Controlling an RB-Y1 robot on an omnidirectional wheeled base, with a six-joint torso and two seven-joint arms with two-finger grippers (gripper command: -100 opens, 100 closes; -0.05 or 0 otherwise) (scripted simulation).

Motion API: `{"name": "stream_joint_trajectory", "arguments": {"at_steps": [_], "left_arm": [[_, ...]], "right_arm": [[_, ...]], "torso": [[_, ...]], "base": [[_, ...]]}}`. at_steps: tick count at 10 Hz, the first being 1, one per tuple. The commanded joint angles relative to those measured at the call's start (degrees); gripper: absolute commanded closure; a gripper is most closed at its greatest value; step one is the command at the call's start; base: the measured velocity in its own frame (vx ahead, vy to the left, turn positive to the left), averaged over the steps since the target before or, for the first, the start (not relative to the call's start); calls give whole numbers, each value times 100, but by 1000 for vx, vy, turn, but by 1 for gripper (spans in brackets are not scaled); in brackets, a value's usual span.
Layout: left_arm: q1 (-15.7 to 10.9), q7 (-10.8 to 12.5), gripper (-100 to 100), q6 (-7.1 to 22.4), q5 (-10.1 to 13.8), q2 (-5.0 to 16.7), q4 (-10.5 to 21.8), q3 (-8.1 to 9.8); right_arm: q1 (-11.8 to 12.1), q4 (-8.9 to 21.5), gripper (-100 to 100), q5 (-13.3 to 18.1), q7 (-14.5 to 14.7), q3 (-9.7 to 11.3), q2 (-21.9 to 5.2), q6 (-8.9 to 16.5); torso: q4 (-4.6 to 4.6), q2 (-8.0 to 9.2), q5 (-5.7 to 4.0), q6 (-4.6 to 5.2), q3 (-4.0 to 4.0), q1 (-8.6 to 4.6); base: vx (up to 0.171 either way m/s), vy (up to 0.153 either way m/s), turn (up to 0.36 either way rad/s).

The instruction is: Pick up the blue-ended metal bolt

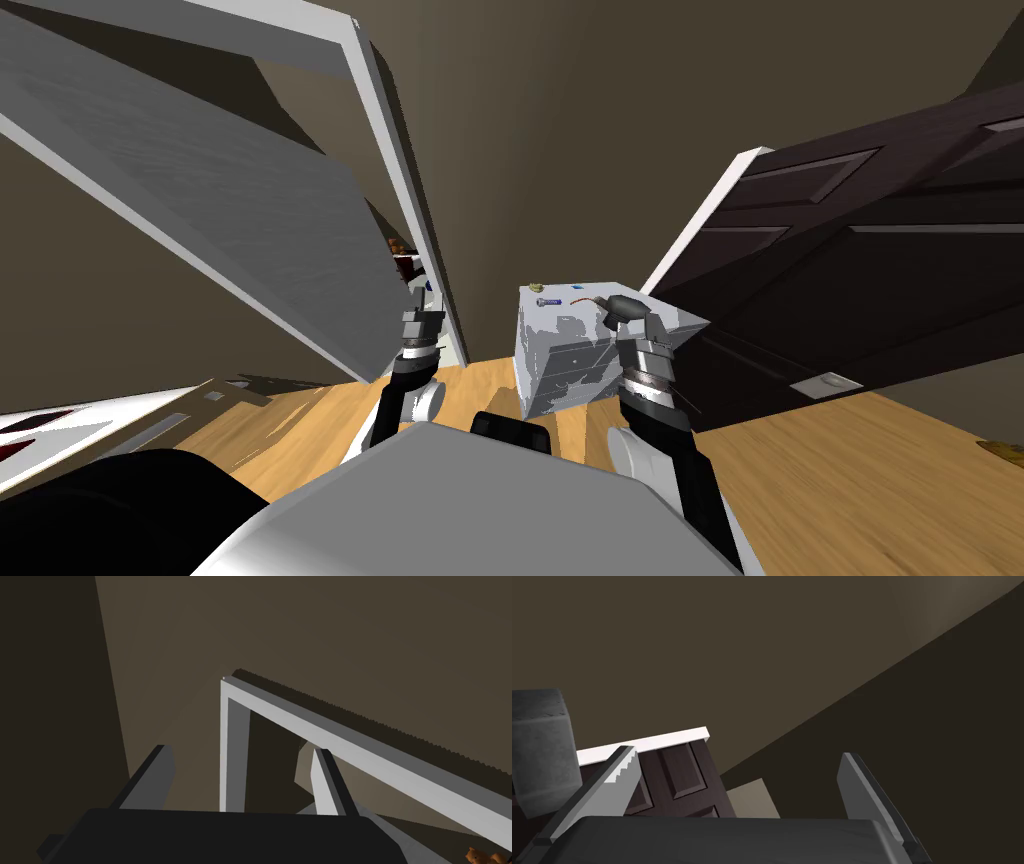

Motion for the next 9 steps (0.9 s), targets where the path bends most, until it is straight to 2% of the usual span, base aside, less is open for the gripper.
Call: {"name": "stream_joint_trajectory", "arguments": {"at_steps": [1, 5, 6, 8, 9], "left_arm": [[0, 0, 0, 0, 0, 0, 0, 0], [0, 0, 0, 0, 0, -1, 0, -1], [0, 0, 0, 0, 0, -1, 0, -1], [0, 0, 0, 0, 0, 0, 0, -1], [0, 0, 0, 0, 0, -1, 0, -1]], "right_arm": [[-11, 31, -100, 23, 37, -34, -193, -36], [-86, 191, -100, 141, 265, -233, -883, -245], [-86, 191, -100, 141, 265, -233, -960, -245], [-148, 300, -100, 223, 444, -386, -1349, -403], [-148, 300, -100, 223, 444, -386, -1455, -403]], "torso": [[0, 0, 0, 0, 0, 0], [1, 2, 6, -1, 1, 29], [1, 5, 9, -1, 3, 39], [0, 1, 5, -1, 1, 21], [0, 1, 8, -2, 1, 35]], "base": [[0, 20, 42], [-8, 76, 74], [-6, 70, 29], [-2, 80, 128], [2, 78, 30]]}}
